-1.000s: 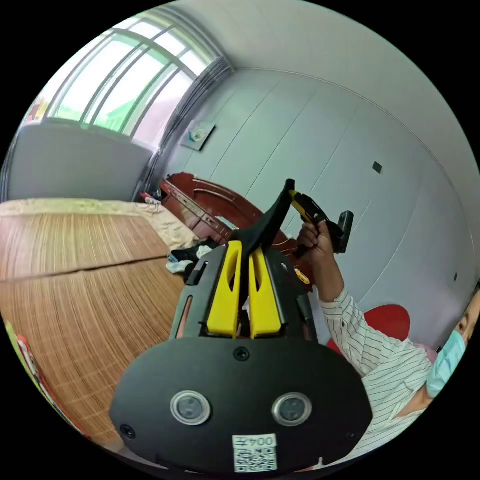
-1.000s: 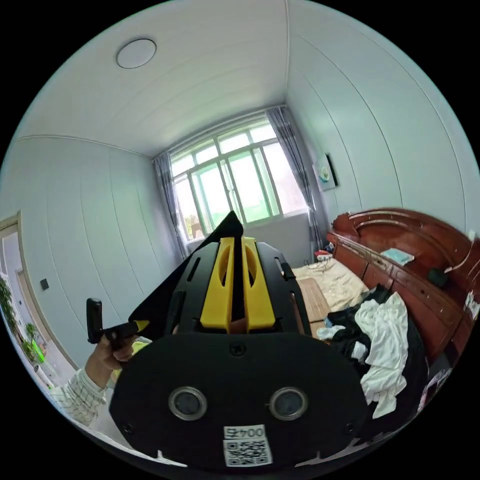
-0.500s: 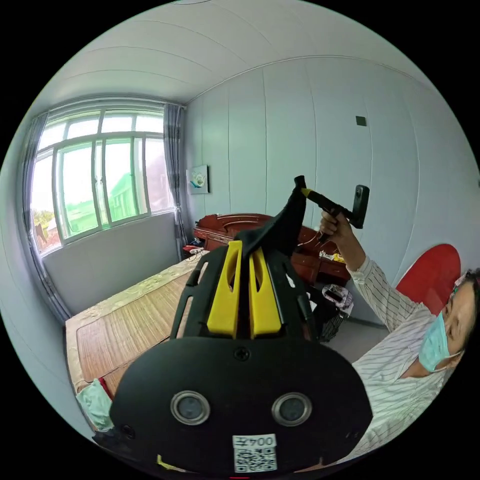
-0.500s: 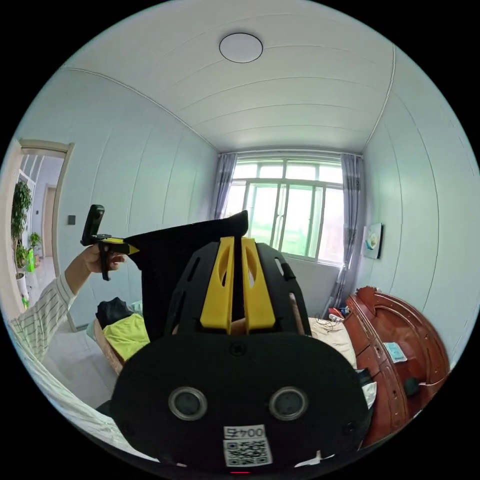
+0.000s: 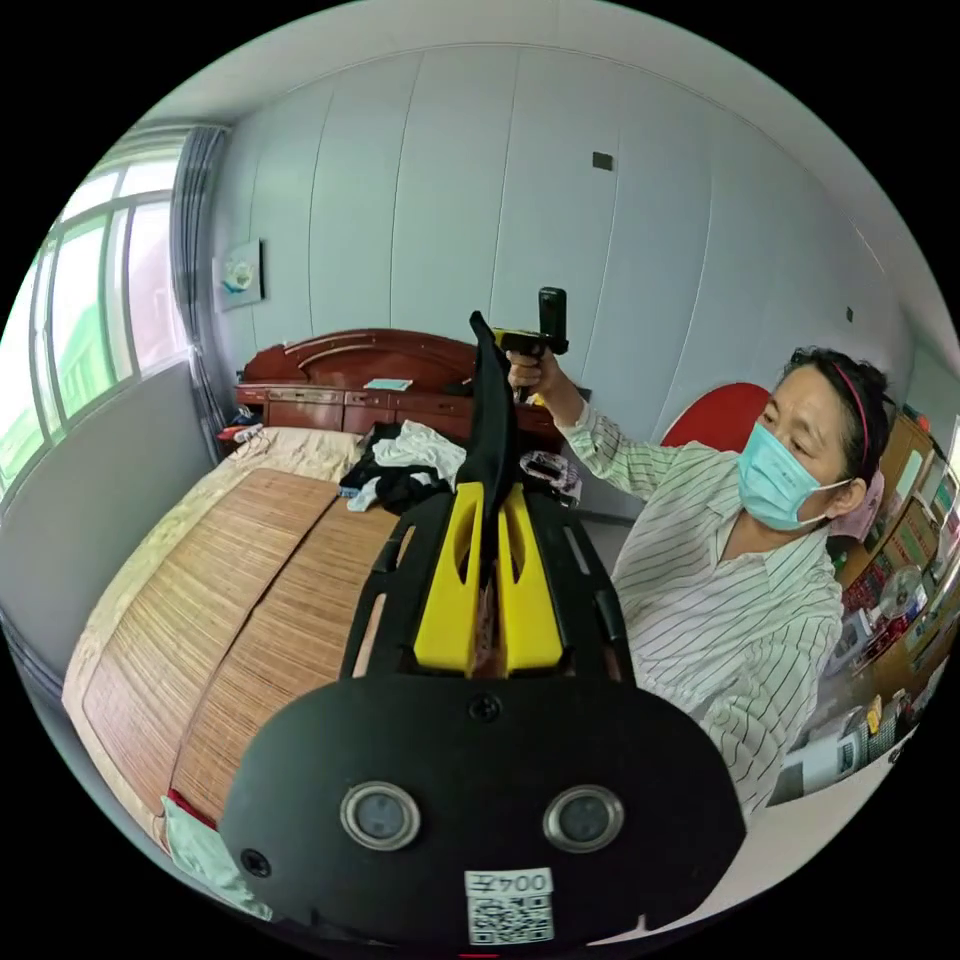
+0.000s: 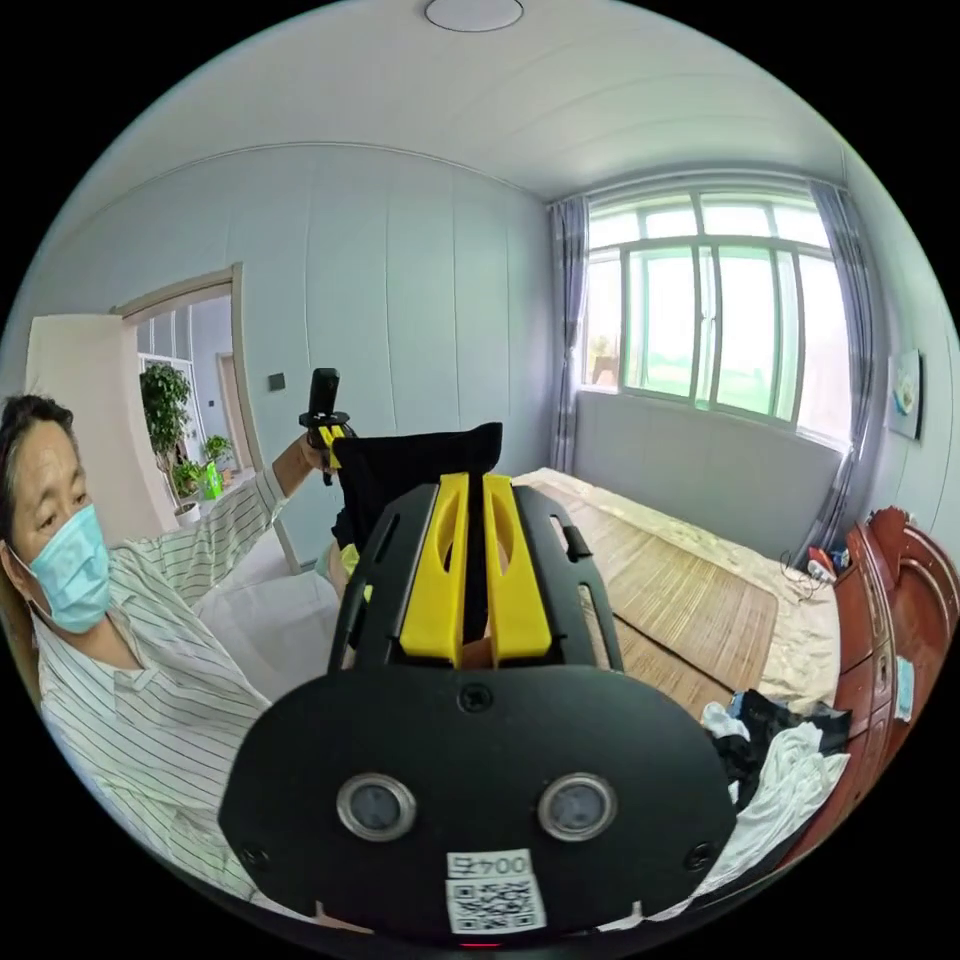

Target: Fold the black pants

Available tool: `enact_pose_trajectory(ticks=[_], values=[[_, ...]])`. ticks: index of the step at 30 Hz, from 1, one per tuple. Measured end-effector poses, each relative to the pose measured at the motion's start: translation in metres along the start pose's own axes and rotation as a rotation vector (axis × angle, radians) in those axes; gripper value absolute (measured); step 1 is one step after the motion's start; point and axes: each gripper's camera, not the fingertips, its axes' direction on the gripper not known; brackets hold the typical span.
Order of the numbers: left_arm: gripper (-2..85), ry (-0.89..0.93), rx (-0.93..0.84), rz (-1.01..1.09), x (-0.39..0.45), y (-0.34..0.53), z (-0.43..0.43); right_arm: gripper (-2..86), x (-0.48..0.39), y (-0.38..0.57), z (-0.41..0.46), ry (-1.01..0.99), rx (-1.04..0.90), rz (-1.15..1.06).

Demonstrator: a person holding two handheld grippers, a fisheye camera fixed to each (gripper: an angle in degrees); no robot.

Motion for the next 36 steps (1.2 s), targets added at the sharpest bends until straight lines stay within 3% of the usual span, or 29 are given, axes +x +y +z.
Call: enact_pose_trajectory(ticks=[5,10,16,23,29,36], values=[[0.7,0.098,-0.121,-0.294,-0.144,0.119,0.152,3.3,0.09,0.066,0.104,-0.021,-0.178,0.261],[0.6,0.112,-0.086,-0.797,-0.294,0.276,0.302,3.5,0.158,0.122,0.189,0.058,-0.314,0.508],[0.5,0.07,0.014,-1.173,-0.356,0.409,0.422,3.8,0.204,0.172,0.265,0.155,-0.411,0.747],[0.6,0.175,0.152,-1.267,-0.325,0.49,0.512,3.9,0.177,0.197,0.322,0.159,-0.451,0.736],[1.3,0.286,0.335,-1.299,-0.247,0.555,0.567,3.9,0.12,0.219,0.336,0.118,-0.321,0.655],[2.7,0.408,0.475,-1.361,-0.141,0.639,0.63,3.9,0.079,0.253,0.357,0.146,-0.296,0.603]])
